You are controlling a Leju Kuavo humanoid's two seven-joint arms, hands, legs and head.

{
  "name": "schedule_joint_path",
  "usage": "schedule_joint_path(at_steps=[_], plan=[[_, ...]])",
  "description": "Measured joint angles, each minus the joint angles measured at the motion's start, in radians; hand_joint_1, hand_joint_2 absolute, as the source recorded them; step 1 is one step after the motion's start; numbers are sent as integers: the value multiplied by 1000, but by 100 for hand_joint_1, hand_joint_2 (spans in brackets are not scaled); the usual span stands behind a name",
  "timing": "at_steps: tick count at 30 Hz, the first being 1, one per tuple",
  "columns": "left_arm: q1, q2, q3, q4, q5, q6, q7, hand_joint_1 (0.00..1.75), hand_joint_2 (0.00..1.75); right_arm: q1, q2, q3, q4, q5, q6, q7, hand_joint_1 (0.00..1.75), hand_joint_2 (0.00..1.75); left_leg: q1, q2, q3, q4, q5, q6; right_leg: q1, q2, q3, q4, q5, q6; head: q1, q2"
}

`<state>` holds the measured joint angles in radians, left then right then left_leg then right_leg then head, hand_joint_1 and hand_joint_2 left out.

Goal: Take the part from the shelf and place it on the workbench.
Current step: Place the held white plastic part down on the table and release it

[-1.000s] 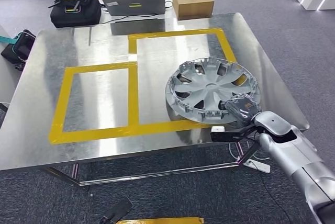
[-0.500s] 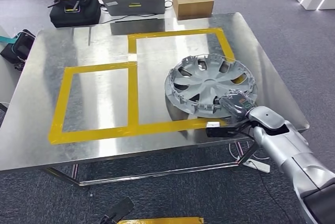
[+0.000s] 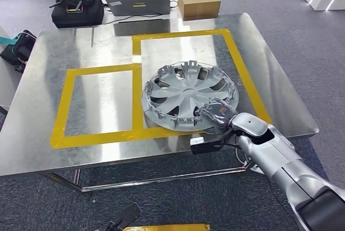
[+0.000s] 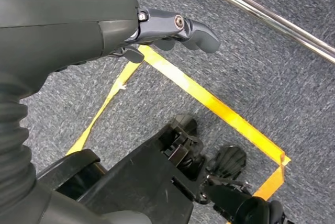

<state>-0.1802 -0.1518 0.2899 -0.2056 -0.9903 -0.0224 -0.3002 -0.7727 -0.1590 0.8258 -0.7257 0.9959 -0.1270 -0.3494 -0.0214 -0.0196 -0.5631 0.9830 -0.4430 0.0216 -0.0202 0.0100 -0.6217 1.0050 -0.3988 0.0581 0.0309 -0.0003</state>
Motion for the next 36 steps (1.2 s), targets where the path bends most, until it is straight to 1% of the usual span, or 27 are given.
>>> schedule_joint_path(at_steps=[3,5,9,15,19,23,27,30,33,36], plan=[[0,1,-2,0,-1,2,4,0,175,0,-2,6,3,-2,-5,14,0,175,0,0,0,0,0,0,0,0,0,0,0,0,0,0],[1,3,-5,0,-3,5,11,0,175,0,-4,7,7,-2,-10,23,0,175,0,0,0,0,0,0,0,0,0,-1,0,0,0,0],[2,9,-6,0,4,7,20,0,175,0,-8,8,10,-1,-13,46,0,0,0,0,0,0,0,0,0,0,0,-1,0,0,0,0],[3,13,-6,0,16,6,22,0,175,-1,-11,7,10,1,-21,85,0,0,0,0,0,0,0,0,0,0,0,0,0,0,0,0],[4,13,-6,0,19,6,22,0,0,0,-12,2,7,2,-29,105,0,0,0,0,0,0,0,0,0,0,0,-1,0,0,0,0],[4,13,-6,0,27,10,21,0,0,1,-13,-13,-20,-13,-24,122,0,0,0,0,0,0,0,0,0,0,0,-1,0,0,0,0],[6,13,-6,0,35,17,21,0,0,1,-16,-39,-68,-61,8,136,0,0,0,0,0,0,0,0,0,0,0,-1,0,0,0,0],[9,13,-6,0,45,23,21,0,0,3,-19,-77,-120,-161,57,125,0,0,0,0,0,0,0,0,0,0,0,-1,0,0,0,0],[16,14,-5,0,55,30,21,0,0,7,-23,-126,-187,-284,137,127,0,0,0,0,0,0,0,0,0,1,0,-1,0,0,0,0],[22,15,-4,0,66,37,21,0,0,-2,-30,-163,-244,-379,230,148,0,131,0,0,0,0,0,0,0,0,0,-1,0,0,0,0]])
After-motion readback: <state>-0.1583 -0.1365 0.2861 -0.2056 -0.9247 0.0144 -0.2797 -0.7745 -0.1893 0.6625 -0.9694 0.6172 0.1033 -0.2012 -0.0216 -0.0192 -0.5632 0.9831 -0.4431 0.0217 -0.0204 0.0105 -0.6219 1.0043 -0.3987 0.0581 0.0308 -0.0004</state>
